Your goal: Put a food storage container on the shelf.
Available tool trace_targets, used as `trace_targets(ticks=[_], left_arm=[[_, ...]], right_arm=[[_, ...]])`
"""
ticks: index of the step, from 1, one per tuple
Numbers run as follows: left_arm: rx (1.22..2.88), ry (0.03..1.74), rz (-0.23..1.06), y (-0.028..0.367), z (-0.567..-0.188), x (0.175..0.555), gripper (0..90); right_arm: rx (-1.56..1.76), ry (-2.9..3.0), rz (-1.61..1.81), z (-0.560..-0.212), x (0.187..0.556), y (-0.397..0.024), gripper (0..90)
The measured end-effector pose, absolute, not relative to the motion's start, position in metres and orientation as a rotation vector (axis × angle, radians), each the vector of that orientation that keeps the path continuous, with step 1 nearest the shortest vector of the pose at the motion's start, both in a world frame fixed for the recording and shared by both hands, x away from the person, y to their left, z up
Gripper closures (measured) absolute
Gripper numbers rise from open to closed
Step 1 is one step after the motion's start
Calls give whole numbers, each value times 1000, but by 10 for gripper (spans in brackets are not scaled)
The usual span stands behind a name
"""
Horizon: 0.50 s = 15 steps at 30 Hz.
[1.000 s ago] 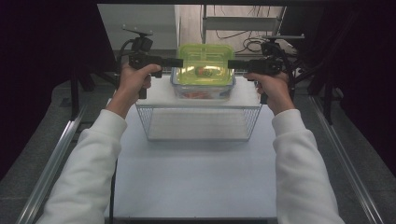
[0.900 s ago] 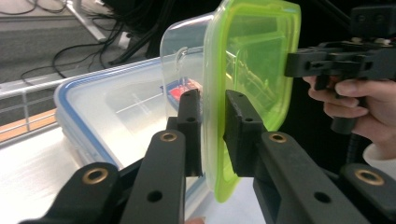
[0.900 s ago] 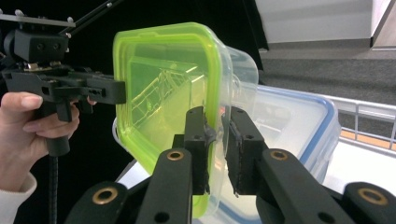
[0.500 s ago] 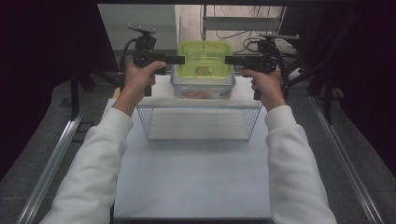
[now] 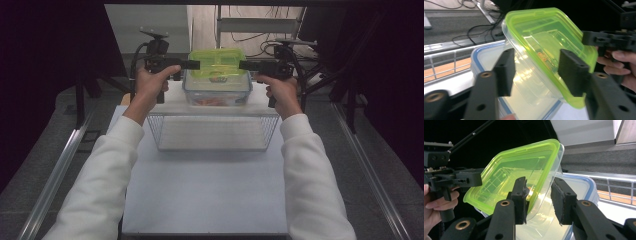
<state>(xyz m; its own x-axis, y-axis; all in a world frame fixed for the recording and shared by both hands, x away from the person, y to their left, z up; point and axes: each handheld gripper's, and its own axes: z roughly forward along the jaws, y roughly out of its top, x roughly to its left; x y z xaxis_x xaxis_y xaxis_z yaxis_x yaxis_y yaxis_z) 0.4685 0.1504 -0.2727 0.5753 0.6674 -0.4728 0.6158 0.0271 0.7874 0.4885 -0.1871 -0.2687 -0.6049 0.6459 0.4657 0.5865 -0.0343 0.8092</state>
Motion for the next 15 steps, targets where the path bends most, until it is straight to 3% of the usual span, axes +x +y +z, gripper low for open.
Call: trace_targets(ticks=[9, 15], left_arm=[[1637, 1066, 101, 153, -270, 463, 336], [1604, 1044, 119, 163, -264, 453, 314]], right_arm=[[1367, 2161, 1742, -269, 480, -188, 567], [1364, 2128, 1812, -265, 475, -197, 502]])
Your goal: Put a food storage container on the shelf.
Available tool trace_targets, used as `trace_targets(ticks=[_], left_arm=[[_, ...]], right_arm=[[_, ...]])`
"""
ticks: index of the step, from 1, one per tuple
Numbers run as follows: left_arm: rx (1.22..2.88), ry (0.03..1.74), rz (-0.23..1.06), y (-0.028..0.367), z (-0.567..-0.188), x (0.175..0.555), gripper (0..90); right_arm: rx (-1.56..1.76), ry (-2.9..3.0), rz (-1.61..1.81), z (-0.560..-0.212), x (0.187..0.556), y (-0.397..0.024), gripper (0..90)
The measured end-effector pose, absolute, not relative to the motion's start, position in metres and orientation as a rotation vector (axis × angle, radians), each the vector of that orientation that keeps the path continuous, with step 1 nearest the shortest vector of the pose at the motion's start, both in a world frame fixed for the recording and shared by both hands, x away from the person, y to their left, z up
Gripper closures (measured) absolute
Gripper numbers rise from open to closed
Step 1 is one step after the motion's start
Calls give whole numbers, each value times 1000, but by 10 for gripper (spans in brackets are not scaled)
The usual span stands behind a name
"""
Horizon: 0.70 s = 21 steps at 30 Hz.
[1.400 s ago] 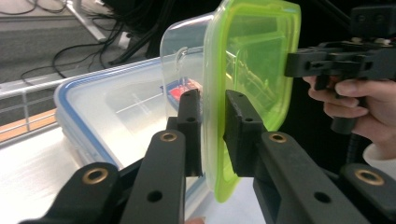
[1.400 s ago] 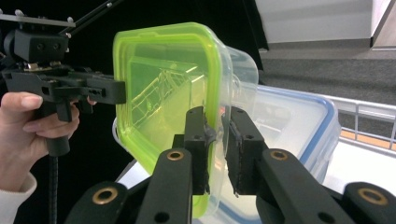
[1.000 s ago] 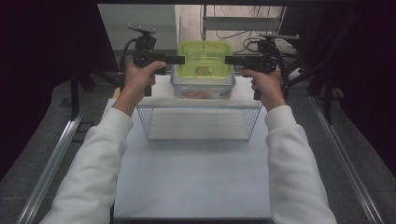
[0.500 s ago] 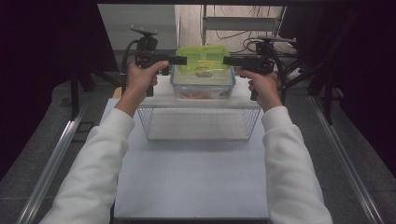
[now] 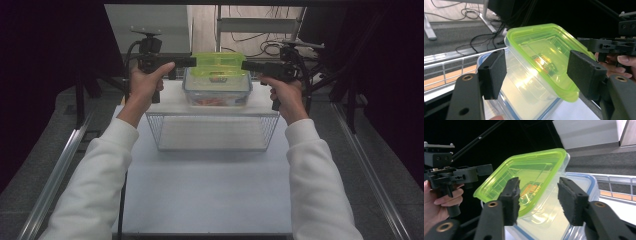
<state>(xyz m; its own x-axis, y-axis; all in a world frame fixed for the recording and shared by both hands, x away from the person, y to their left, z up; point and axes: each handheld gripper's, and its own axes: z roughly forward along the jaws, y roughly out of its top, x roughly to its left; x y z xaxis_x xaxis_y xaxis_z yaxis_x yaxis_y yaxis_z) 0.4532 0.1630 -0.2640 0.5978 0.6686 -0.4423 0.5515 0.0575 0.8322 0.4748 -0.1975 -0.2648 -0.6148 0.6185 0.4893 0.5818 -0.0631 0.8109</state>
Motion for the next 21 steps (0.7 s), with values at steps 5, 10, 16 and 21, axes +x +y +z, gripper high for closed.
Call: trace_targets(ticks=[5, 10, 16, 21], left_arm=[[1611, 1027, 123, 167, -261, 444, 323], [1613, 1030, 126, 173, -263, 430, 418], [1633, 1033, 103, 180, -275, 413, 773], [1718, 990, 53, 165, -289, 411, 897]], right_arm=[[1351, 2127, 1802, -260, 468, -198, 480], [1348, 2116, 1806, -257, 460, -206, 467], [1342, 2112, 1797, -256, 449, -218, 460], [1348, 2106, 1791, -255, 442, -224, 451]])
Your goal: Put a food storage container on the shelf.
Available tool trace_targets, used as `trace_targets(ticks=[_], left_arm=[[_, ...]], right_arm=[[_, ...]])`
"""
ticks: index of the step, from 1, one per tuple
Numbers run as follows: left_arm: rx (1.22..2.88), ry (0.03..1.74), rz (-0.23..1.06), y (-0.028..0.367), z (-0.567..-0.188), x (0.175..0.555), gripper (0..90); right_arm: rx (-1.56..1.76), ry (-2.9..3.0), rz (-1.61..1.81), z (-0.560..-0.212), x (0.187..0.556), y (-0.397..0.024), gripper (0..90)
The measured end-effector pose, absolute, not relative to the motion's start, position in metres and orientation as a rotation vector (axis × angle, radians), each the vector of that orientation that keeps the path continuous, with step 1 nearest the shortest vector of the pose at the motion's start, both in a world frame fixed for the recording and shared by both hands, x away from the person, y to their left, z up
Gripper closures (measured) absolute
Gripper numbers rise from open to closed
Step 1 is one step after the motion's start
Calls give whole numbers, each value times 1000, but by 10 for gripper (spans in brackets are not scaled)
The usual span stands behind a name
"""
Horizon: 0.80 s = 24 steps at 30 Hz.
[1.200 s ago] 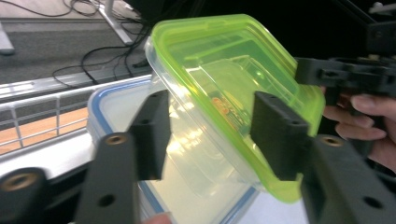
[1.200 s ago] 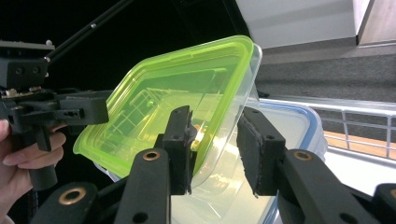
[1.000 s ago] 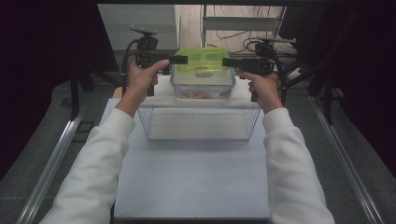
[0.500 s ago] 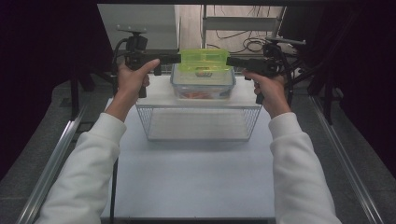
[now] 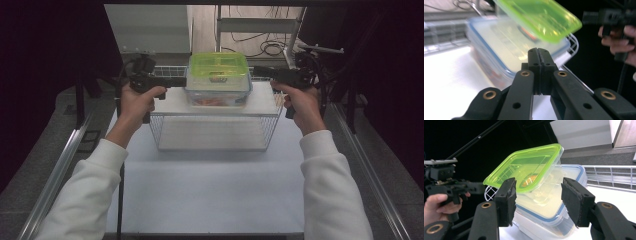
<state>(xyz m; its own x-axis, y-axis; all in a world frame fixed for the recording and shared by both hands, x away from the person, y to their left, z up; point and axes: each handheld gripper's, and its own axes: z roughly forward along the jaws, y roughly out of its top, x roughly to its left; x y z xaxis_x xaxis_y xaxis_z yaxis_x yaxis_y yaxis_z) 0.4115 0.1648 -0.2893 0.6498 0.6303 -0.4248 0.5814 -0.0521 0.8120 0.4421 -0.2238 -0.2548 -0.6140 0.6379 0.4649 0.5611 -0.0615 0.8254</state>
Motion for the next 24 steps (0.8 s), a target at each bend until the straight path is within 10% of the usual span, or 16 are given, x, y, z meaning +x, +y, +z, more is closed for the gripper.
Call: trace_targets(ticks=[24], left_arm=[[1735, 1002, 36, 153, -298, 413, 880]], right_arm=[[1333, 2158, 1778, -267, 436, -225, 441]])
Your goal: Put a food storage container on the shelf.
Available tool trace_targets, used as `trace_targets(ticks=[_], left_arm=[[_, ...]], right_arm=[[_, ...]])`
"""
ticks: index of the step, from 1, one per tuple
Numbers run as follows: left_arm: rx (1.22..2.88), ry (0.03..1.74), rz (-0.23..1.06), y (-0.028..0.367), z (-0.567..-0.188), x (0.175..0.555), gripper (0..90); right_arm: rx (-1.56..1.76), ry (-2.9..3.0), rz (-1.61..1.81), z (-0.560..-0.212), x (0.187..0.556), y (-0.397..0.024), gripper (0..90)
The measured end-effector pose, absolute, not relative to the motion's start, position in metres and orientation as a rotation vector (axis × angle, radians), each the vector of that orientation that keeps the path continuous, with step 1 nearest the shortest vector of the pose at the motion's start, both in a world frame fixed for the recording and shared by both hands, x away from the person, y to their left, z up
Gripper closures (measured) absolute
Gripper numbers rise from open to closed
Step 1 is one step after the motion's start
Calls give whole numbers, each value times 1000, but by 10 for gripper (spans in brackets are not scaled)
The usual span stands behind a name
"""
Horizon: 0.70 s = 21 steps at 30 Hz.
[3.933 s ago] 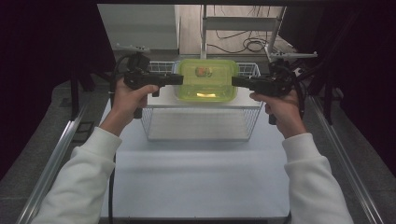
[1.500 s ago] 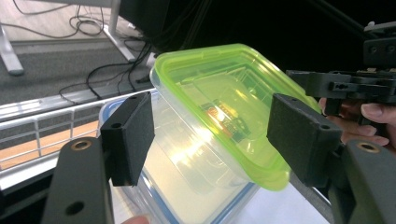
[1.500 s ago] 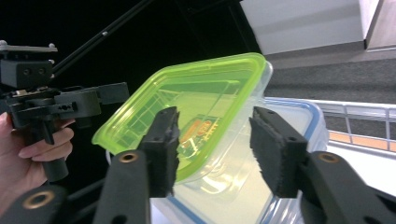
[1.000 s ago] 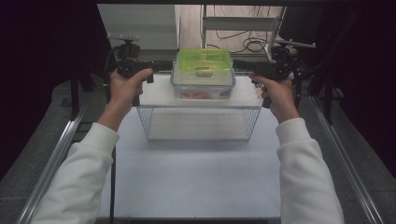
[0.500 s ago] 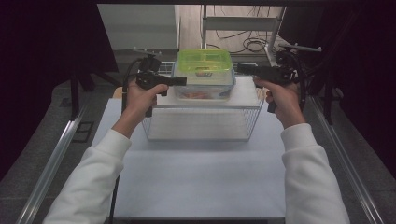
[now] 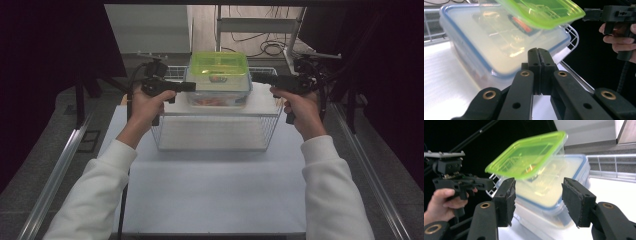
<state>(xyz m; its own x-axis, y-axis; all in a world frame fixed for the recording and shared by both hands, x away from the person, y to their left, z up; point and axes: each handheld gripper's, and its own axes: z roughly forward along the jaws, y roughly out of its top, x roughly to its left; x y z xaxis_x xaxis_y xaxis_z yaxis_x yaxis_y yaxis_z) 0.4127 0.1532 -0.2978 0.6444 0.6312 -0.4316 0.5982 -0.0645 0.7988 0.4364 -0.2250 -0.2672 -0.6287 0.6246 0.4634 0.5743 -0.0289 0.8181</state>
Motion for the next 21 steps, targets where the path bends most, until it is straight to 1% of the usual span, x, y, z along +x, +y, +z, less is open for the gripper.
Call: trace_targets(ticks=[4, 5, 8, 10, 12, 14, 16, 21], left_arm=[[1732, 1002, 24, 163, -299, 395, 814], [1742, 1002, 17, 165, -300, 389, 761], [1723, 993, 13, 171, -304, 372, 507], [1713, 988, -6, 175, -308, 363, 403], [1730, 978, -7, 178, -314, 353, 357], [1752, 983, 21, 180, -322, 342, 329], [1769, 972, 1, 184, -334, 333, 303], [1801, 982, -9, 194, -374, 310, 287]], right_arm=[[1321, 2192, 1753, -276, 430, -229, 430], [1316, 2200, 1752, -278, 427, -231, 426], [1293, 2207, 1762, -286, 419, -238, 418], [1284, 2214, 1751, -292, 412, -242, 410], [1272, 2236, 1732, -299, 404, -245, 402], [1261, 2252, 1691, -306, 395, -248, 397], [1246, 2274, 1658, -315, 385, -251, 390], [1217, 2354, 1615, -351, 357, -258, 368]])
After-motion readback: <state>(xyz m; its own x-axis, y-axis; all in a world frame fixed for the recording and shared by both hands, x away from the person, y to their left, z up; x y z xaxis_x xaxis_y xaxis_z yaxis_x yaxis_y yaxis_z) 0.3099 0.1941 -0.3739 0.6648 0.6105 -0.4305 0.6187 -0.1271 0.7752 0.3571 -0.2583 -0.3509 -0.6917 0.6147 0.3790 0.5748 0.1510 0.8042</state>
